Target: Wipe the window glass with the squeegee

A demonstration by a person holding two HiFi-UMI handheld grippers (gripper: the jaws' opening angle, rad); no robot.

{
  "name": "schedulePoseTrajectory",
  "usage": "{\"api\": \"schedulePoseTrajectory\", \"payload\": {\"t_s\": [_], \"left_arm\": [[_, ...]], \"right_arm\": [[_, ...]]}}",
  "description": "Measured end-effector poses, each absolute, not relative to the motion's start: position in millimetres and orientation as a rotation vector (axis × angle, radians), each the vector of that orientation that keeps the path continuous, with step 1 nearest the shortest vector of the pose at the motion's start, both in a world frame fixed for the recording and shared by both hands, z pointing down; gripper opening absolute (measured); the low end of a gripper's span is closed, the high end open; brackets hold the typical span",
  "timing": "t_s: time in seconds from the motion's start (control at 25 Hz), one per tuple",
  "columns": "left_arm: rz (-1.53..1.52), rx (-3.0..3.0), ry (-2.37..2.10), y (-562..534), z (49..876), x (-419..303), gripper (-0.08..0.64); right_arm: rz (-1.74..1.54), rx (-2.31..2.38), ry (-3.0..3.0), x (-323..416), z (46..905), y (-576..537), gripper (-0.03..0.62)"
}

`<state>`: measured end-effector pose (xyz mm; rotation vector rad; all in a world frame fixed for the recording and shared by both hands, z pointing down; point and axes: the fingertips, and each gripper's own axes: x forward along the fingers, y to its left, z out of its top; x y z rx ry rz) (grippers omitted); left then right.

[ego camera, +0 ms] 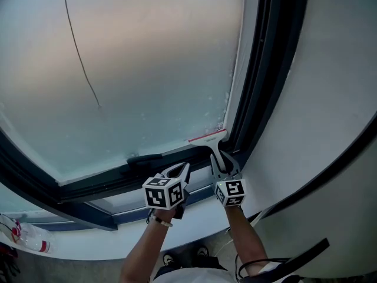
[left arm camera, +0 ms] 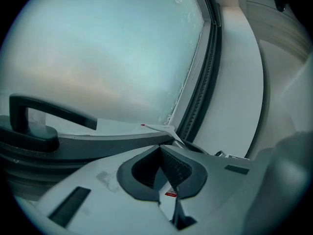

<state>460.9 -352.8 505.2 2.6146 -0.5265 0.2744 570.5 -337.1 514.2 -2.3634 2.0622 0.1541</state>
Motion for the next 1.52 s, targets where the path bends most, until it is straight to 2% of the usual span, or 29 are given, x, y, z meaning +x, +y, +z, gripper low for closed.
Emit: {"api": "schedulePoseTrajectory", "payload": {"t_s": [0.44, 0.6, 0.96, 1.28, 1.52], "left_arm": [[0.253, 2.627, -0.597, -343.7, 512.2, 433.5, 0.000], [0.237, 2.674, -0.603, -337.8, 508.1, 399.7, 0.000], [0.186, 2.709, -0.488, -321.7, 507.9, 267.7, 0.000], [0.231, 2.724, -0.380, -277.1, 523.1, 170.8, 0.000], [0.245, 2.692, -0.409, -236.2, 533.8, 139.5, 0.000]], "right_arm": [[0.141, -2.419, 2.099, 547.4, 481.7, -313.9, 0.084], [0.084, -2.426, 2.059, 520.5, 466.9, -289.4, 0.084], [0.061, -2.533, 1.851, 411.8, 440.3, -223.8, 0.084], [-0.175, -2.613, 1.711, 279.7, 466.0, -136.5, 0.084], [-0.258, -2.615, 1.685, 247.8, 486.4, -98.5, 0.084]]}}
